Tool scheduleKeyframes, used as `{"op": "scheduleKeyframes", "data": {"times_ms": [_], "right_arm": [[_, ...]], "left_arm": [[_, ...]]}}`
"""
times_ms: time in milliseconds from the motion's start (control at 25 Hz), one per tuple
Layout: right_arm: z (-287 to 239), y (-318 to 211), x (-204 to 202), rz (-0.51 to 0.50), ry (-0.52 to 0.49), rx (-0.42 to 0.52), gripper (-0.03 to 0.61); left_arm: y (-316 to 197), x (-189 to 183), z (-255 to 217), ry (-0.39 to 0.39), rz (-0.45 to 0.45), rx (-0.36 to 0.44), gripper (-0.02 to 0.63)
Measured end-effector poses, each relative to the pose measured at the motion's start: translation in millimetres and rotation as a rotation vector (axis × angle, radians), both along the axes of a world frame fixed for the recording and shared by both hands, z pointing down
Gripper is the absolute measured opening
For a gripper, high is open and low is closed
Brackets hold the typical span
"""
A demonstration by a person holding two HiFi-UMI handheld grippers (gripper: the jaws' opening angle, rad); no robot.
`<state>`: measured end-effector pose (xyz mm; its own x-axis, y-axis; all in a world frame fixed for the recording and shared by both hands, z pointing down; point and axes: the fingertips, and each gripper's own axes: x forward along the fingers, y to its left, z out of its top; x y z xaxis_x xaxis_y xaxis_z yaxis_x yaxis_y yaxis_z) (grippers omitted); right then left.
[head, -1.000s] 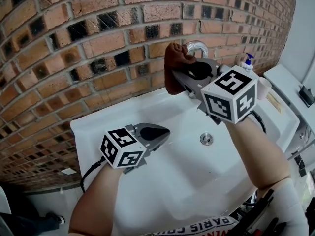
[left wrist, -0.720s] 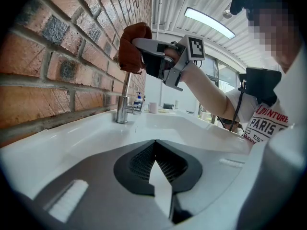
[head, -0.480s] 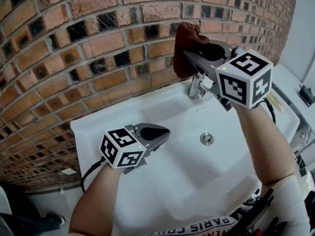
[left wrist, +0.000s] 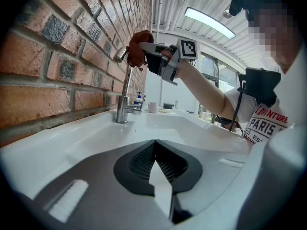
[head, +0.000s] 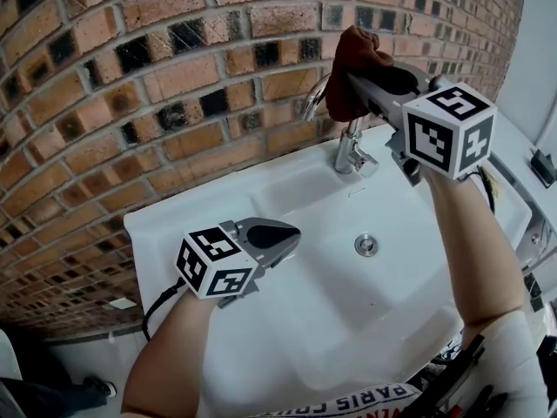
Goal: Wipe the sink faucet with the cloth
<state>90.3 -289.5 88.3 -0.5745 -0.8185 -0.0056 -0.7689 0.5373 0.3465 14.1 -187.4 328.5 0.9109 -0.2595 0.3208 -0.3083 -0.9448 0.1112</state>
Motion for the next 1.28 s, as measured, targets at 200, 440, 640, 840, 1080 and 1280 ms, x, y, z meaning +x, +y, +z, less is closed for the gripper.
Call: {"op": "scheduleKeyframes", "data": {"times_ms": [200,440,640,840,1080,1280], "right_arm": [[3,-5,15,0.032,-0.032,0.003,0.091],[12,-16,40,0.083,-0.084,-0.008,0.091],[25,-24,57,0.117,-0.119,-0.021,0.091],[45,-32,71,0.137,-0.197,-0.055,0.089],[88,-44,84,0.177,-0.254,-0.131,0.089],[120,-49,84,0.194,-0.224,-0.188,0.083]], "left_arm": [[0,0,0,-0.001,0.000,-0.001,0.000],[0,0,0,-0.001,-0.002,0.000,0.000],[0,0,0,-0.002,-0.001,-0.001,0.000],[0,0,1,-0.002,-0.001,-0.003,0.000],[-1,0,0,-0.002,0.000,-0.003,0.000],[0,0,0,-0.002,0.000,-0.004,0.000]]}}
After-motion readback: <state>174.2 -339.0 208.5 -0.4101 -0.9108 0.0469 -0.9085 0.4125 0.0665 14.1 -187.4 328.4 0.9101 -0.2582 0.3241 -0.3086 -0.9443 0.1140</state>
